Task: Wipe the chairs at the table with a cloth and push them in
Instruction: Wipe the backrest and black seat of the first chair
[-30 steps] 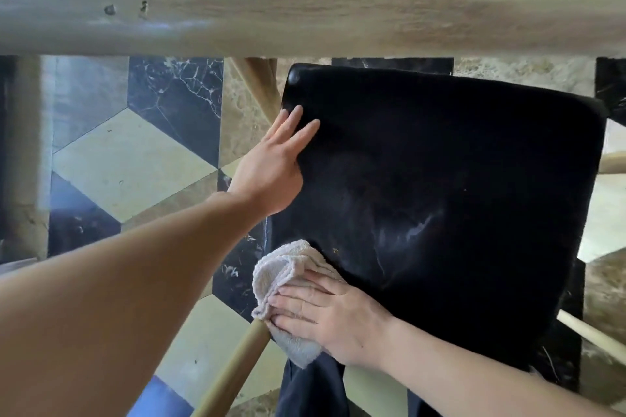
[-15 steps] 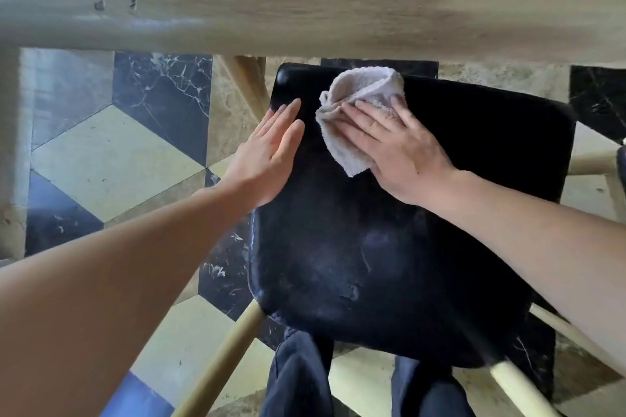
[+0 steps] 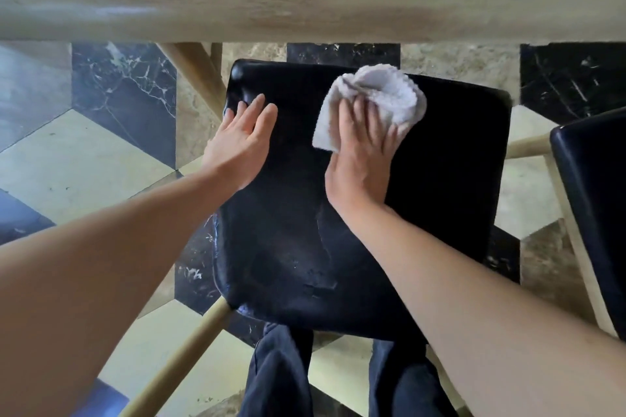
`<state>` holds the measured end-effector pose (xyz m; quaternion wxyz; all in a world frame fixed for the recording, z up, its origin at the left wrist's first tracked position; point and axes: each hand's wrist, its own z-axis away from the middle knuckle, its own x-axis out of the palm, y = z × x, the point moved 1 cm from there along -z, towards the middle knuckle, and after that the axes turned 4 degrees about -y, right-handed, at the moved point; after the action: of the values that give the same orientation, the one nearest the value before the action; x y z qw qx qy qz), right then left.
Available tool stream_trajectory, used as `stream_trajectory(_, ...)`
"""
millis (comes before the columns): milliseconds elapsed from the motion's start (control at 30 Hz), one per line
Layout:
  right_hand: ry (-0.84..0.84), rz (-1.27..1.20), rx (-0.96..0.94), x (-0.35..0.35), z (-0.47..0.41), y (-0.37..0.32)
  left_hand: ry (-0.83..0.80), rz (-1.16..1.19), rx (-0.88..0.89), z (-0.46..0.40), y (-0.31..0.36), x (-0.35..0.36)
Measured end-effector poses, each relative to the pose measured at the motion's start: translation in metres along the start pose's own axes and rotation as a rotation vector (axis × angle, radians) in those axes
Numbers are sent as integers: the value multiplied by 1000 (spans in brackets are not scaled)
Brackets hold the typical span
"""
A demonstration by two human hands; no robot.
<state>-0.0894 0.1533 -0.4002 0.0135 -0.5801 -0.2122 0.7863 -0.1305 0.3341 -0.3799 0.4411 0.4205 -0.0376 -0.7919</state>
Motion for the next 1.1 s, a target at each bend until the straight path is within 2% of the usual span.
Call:
stream_trajectory(133, -194, 37, -366, 25, 38, -27, -21, -76, 67, 3, -1, 0)
stream_trajectory(233, -321, 180, -687, 21, 28, 0, 182, 44, 109, 20, -3, 10)
stream_trajectory(300, -301, 261, -874, 6, 5, 32, 240, 13, 195, 35, -7, 22)
stream_trajectory(367, -255, 287, -884, -12, -17, 61, 193, -143, 223, 43, -16, 34)
stream_trajectory(433, -202, 283, -742, -26, -31, 86, 129, -261, 207, 44, -23, 41)
stream_trajectory(633, 8, 135, -96, -46, 6, 137, 50, -367, 168, 36, -22, 38)
stream_trajectory(833, 93, -79, 451, -19, 107, 89, -83, -392, 65, 33, -6, 20)
stream_trajectory(1033, 16, -285, 820, -2, 189, 42, -135, -397, 44, 36, -1, 12)
stream_trajectory(1100, 74, -388, 888, 2, 201, 16, -143, -378, 55, 36, 0, 10)
